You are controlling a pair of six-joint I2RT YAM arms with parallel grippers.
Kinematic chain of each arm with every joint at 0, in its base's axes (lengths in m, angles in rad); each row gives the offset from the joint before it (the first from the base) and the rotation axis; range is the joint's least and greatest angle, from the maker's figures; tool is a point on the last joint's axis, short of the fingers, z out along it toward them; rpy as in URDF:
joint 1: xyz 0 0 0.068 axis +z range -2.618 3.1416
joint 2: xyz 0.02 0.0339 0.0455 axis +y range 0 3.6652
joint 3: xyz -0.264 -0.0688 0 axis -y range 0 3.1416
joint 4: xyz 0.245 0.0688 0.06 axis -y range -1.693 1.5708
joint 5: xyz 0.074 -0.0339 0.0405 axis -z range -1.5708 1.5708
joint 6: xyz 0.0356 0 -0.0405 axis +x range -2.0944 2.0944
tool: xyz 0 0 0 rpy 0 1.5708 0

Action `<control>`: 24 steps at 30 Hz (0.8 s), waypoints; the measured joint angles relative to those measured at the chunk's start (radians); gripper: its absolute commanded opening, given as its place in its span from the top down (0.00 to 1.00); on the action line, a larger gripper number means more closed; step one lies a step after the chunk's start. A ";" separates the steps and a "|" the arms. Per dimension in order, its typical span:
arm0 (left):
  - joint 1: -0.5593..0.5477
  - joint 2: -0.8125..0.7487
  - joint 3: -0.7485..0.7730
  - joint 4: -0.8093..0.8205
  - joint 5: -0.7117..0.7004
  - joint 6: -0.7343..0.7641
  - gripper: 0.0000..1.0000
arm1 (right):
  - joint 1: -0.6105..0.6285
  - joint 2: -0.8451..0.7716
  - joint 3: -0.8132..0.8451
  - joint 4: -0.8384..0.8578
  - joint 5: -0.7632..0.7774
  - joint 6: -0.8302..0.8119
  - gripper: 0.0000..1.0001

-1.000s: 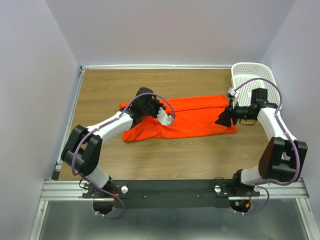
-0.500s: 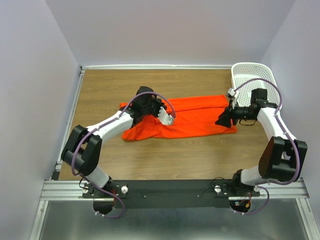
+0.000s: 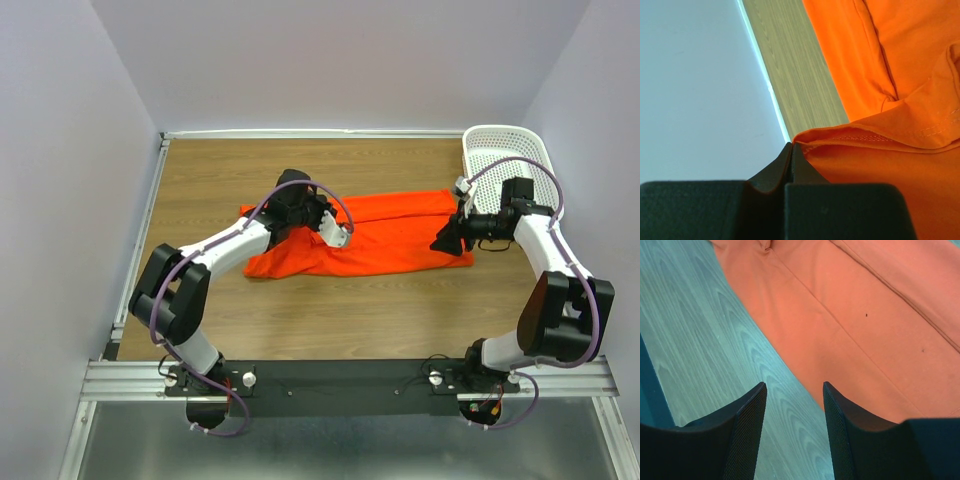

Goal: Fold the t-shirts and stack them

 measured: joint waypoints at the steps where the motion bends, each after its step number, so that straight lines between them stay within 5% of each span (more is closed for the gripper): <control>1: 0.000 0.003 0.000 0.000 0.001 0.000 1.00 | 0.000 0.001 0.000 -0.001 0.000 -0.001 0.43; 24: 0.026 0.074 0.032 0.003 0.010 0.003 1.00 | 0.000 0.013 0.000 -0.022 -0.001 -0.009 0.43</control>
